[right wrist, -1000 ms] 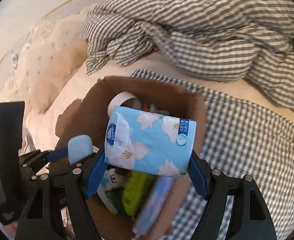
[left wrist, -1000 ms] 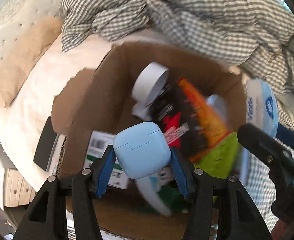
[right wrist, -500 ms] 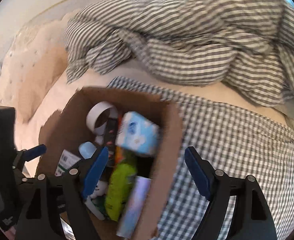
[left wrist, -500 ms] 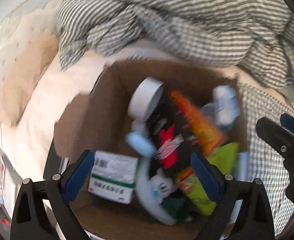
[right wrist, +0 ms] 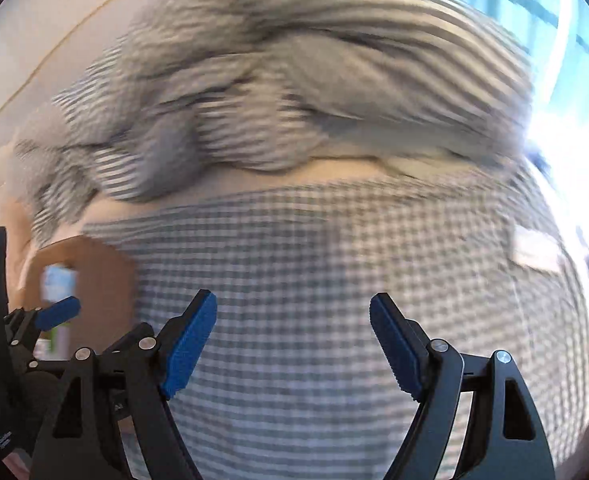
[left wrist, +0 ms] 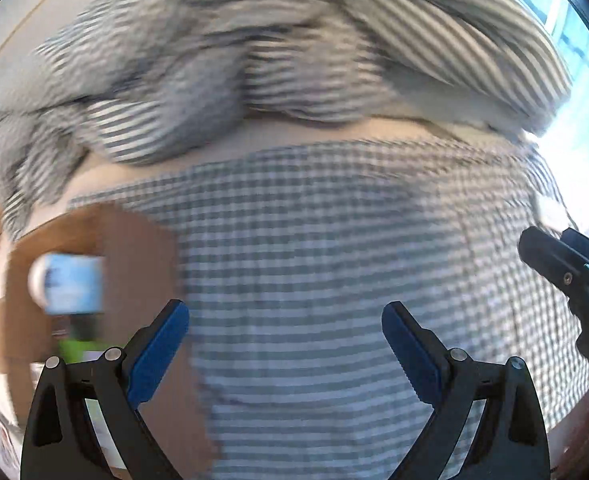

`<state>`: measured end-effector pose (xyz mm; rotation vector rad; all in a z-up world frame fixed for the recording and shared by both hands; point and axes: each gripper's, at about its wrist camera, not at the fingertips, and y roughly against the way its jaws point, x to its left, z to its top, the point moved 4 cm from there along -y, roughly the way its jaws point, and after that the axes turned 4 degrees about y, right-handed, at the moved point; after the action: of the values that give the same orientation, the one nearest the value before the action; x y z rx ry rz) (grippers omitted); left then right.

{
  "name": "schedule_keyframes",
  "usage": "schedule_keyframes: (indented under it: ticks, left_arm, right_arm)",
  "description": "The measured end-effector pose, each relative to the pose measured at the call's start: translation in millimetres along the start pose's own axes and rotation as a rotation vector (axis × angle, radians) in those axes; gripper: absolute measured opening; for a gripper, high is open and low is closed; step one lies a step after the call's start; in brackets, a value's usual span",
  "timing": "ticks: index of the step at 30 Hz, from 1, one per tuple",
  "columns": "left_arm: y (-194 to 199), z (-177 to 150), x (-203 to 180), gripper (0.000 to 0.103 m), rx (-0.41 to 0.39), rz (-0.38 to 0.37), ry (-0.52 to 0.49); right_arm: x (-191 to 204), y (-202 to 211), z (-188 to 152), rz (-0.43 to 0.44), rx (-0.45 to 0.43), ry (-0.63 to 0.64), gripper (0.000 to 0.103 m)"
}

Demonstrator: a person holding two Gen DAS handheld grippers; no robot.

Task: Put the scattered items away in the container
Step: 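Move the right gripper to the white plastic plate and grasp it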

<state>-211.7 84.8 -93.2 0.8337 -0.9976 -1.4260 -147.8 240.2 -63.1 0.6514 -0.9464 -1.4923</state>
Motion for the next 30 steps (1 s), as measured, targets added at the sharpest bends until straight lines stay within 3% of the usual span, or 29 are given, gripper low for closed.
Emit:
schedule_keyframes:
  ticks: [9, 15, 18, 26, 30]
  left_arm:
    - [-28.2, 22.3, -181.6, 0.100, 0.054, -0.083, -0.050]
    - [-56.6, 27.7, -243.4, 0.100, 0.093, -0.073, -0.075]
    - [-72.1, 27.9, -257.0, 0.100, 0.123, -0.049, -0.087]
    - [-100.3, 34.6, -255.5, 0.100, 0.157, -0.006, -0.073]
    - [-111.4, 39.4, -250.2, 0.100, 0.172, 0.002, -0.057]
  right_arm:
    - [-209.5, -1.2, -8.4, -0.147, 0.048, -0.164, 0.079]
    - [-300.7, -23.4, -6.6, -0.171, 0.066, -0.232, 0.079]
    - [-320.2, -43.8, -6.0, -0.167, 0.088, -0.236, 0.079]
    - [-326.6, -97.4, -9.6, -0.128, 0.147, -0.235, 0.079]
    - [-337.4, -108.4, -14.2, -0.165, 0.164, -0.242, 0.079]
